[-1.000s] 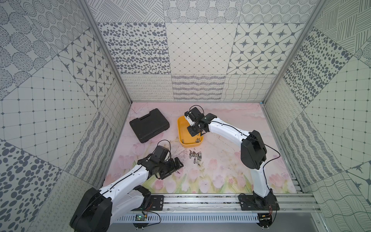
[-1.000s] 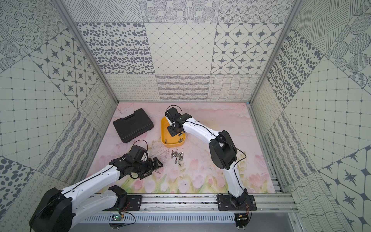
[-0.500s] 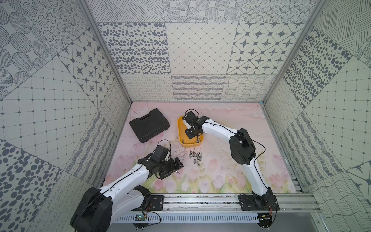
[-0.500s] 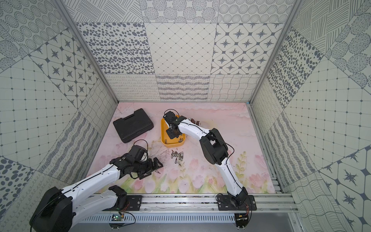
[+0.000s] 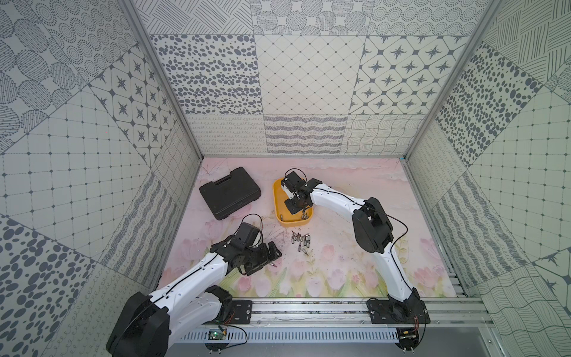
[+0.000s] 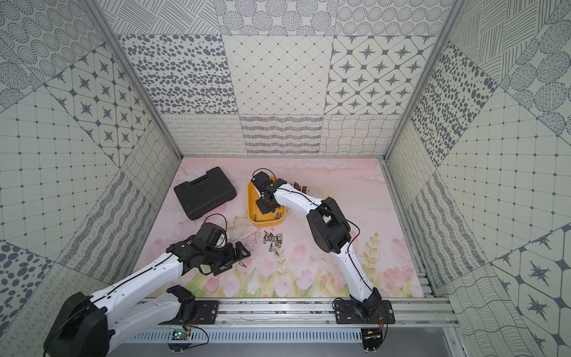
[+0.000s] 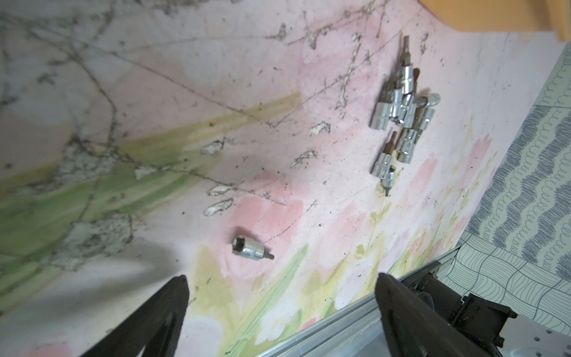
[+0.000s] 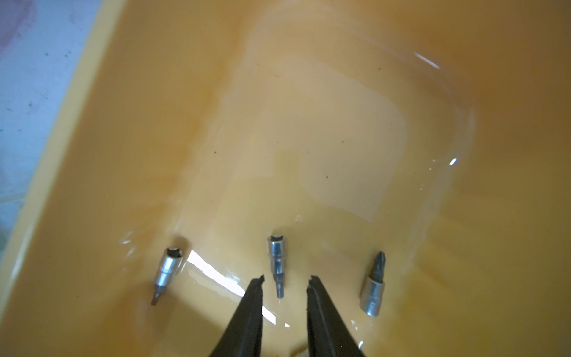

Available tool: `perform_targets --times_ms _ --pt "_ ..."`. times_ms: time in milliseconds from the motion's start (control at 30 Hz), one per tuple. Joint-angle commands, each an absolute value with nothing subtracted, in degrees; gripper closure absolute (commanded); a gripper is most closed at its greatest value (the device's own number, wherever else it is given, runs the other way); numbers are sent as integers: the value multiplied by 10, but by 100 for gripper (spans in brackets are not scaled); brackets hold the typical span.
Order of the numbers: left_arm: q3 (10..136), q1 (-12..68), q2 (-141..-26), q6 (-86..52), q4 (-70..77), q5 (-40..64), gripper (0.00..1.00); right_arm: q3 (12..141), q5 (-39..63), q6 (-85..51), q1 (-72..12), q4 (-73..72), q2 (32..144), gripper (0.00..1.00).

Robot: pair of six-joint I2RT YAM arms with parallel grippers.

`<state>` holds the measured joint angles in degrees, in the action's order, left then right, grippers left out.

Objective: Put the bit on the desktop into the storage box
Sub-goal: Place the screwdriver bit in the storage box, then pick up the screwdriver bit from the center of the board.

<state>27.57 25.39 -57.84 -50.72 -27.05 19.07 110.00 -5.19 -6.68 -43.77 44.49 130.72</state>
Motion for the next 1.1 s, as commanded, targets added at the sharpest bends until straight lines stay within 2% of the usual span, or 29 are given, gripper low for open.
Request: perform_targets --times_ms 0,167,367,533,700,933,1067 --pt "307 254 -563 -485 -350 168 1 1087 -53 -67 -437 441 1244 67" --pt "343 258 -550 -483 -426 147 1 1051 -75 -62 -437 441 1175 60" --pt "396 286 -551 -494 -524 98 2 954 -138 -72 -430 422 1060 40" --pt "441 323 -571 -513 -580 46 5 818 -188 -108 -416 367 943 19" --pt "482 372 -623 -534 -615 0 7 709 -225 -142 -398 324 839 5" --pt "516 434 -698 -607 -637 -62 7 611 -251 -169 -366 305 752 3" --pt "517 447 -716 -689 -610 -33 7 585 -256 -181 -357 304 738 3"
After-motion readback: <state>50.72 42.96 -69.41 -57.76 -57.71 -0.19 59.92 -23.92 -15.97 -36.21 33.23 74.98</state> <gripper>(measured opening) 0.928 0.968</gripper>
